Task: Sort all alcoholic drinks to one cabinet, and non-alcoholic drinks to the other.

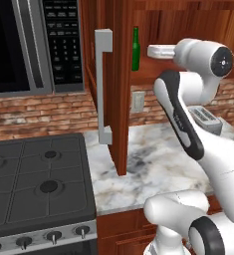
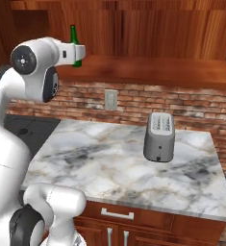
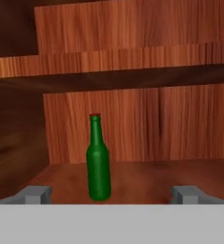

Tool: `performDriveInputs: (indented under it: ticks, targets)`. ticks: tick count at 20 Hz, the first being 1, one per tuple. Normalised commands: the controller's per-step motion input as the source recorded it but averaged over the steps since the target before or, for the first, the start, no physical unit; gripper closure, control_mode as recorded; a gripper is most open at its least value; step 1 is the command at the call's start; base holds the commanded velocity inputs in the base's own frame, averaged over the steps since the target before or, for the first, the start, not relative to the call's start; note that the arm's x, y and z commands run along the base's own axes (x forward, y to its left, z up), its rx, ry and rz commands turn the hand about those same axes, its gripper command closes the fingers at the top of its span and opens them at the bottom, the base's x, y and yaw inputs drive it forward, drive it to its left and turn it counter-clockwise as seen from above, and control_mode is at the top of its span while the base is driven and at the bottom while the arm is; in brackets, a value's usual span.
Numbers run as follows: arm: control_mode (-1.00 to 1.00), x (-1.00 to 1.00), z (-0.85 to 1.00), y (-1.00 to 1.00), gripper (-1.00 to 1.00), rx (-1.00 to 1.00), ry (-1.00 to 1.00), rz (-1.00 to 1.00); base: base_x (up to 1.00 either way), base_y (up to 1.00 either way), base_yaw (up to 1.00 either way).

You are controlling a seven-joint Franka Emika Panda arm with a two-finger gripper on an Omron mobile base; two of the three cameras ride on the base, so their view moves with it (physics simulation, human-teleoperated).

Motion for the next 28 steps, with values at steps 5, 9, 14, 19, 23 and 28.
performDriveInputs:
  ticks: [5, 9, 14, 19, 23, 28]
  targets:
    - [-1.00, -1.00, 0.02, -0.21, -1.00, 0.00, 0.31, -0.01, 0.00, 0.00, 0.00]
    - [-1.00, -1.00, -0.15, -0.01, -1.00, 0.00, 0.38, -0.02, 0.00, 0.00, 0.00]
    - [-1.00, -0.89, -0.51, 0.00, -1.00, 0.00, 0.39, -0.03, 0.00, 0.00, 0.00]
    - [-1.00, -0.55, -0.62, -0.02, -1.00, 0.00, 0.28, -0.03, 0.00, 0.00, 0.00]
    - [-1.00, -0.22, -0.61, 0.00, -1.00, 0.01, 0.20, -0.02, 0.00, 0.00, 0.00]
    - [-1.00, -0.02, -0.63, 0.00, -1.00, 0.00, 0.13, 0.00, 0.00, 0.00, 0.00]
